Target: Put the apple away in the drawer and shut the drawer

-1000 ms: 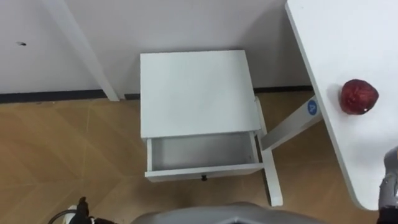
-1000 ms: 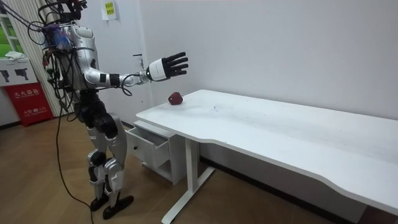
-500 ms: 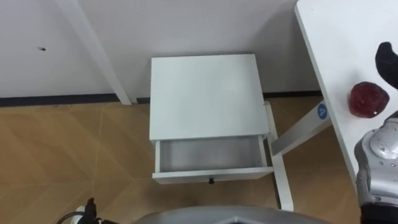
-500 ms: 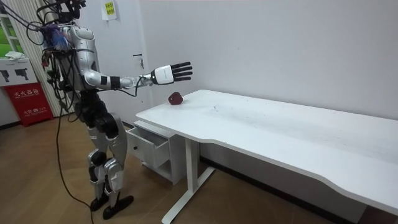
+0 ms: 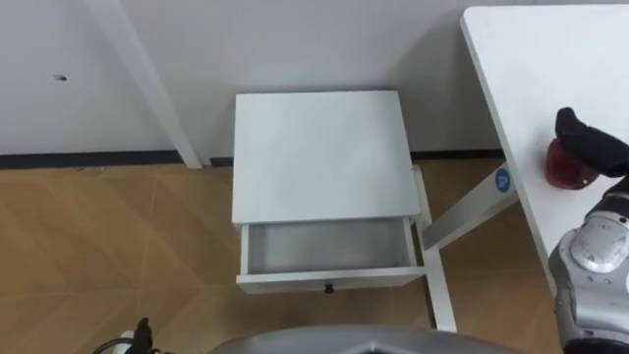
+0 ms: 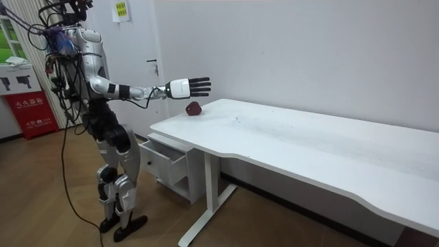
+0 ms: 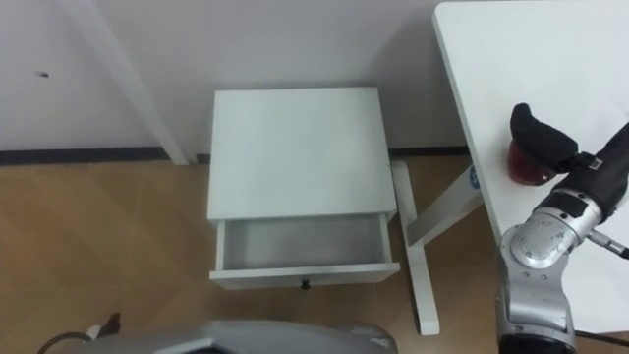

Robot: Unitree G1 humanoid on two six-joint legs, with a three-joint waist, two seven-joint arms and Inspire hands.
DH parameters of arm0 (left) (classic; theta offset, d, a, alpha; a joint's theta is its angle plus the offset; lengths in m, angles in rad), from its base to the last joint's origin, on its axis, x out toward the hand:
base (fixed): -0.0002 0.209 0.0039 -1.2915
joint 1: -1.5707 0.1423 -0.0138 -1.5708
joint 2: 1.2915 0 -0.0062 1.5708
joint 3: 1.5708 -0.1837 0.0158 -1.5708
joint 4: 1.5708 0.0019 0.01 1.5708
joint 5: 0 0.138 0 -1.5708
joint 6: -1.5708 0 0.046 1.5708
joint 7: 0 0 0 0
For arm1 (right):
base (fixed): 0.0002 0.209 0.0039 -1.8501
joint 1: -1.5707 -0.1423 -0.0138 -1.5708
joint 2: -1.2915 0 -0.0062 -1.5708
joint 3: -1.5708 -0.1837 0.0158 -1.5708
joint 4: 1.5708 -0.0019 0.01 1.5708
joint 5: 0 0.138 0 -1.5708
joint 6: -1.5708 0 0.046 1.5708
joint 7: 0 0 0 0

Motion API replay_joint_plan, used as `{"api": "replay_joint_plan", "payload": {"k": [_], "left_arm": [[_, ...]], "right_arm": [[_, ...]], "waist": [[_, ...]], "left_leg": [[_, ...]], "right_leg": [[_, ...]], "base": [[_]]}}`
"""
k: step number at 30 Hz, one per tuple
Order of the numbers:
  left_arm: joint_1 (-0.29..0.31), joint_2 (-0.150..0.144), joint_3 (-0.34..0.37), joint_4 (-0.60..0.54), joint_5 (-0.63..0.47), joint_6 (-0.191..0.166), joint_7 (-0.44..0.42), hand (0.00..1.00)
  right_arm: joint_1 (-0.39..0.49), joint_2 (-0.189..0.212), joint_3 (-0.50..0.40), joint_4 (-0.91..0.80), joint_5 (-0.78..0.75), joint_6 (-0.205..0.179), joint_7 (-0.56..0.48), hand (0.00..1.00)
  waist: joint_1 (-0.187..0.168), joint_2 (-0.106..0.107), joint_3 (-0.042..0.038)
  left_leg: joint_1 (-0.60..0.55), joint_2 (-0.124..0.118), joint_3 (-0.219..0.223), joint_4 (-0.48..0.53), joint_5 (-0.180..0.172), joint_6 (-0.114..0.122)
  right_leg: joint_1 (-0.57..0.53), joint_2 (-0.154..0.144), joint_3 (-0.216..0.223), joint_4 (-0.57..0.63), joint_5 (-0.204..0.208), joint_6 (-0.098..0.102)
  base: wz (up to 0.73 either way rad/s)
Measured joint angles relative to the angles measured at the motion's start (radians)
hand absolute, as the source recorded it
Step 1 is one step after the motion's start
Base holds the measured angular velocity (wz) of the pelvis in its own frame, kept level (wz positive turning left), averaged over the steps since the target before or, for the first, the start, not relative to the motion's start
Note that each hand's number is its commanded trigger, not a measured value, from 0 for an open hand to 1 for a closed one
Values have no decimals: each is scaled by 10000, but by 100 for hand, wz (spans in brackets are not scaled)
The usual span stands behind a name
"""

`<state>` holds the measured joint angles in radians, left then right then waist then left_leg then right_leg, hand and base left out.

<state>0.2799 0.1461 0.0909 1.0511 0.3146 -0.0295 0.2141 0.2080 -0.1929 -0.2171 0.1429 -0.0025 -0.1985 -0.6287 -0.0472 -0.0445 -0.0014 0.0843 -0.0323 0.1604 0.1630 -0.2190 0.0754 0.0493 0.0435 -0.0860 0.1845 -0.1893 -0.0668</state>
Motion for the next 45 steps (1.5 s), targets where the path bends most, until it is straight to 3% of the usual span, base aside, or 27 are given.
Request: {"api": "replay_joint_plan", "payload": {"k": [13,27,28,29,30,45], "left_arm": [[53,-4,14,163,-214,66,-19,0],[23,-6,31,98,-213,37,-290,0],[25,-6,31,98,-214,34,-290,0],[28,-5,33,98,-215,34,-290,0],[30,-4,33,98,-217,34,-290,0],[-46,-2,20,68,-284,23,-294,0]], "right_arm": [[160,51,363,1623,13,104,446,0],[244,64,417,2100,-417,135,490,0],[244,68,418,2162,-441,135,490,47],[244,69,417,2270,-453,131,488,70],[245,69,416,2323,-453,131,485,100],[47,36,266,2794,-774,21,237,100]], "waist": [[1,-17,-16],[37,-4,-28],[39,2,-28],[43,10,-33],[40,11,-32],[11,-31,-56]], "left_leg": [[117,1,-2,-3,0,0],[100,4,-5,-5,0,0],[99,4,-5,-5,0,0],[100,3,-4,-5,0,0],[99,3,-4,-5,0,0],[71,8,-20,1,0,0]], "right_leg": [[22,0,35,-12,1,-2],[39,6,17,-161,60,13],[39,6,19,-163,60,13],[39,6,23,-165,60,13],[36,6,28,-166,60,13],[33,12,14,-177,60,8]], "base": [[0],[0],[0],[0],[0],[0]]}}
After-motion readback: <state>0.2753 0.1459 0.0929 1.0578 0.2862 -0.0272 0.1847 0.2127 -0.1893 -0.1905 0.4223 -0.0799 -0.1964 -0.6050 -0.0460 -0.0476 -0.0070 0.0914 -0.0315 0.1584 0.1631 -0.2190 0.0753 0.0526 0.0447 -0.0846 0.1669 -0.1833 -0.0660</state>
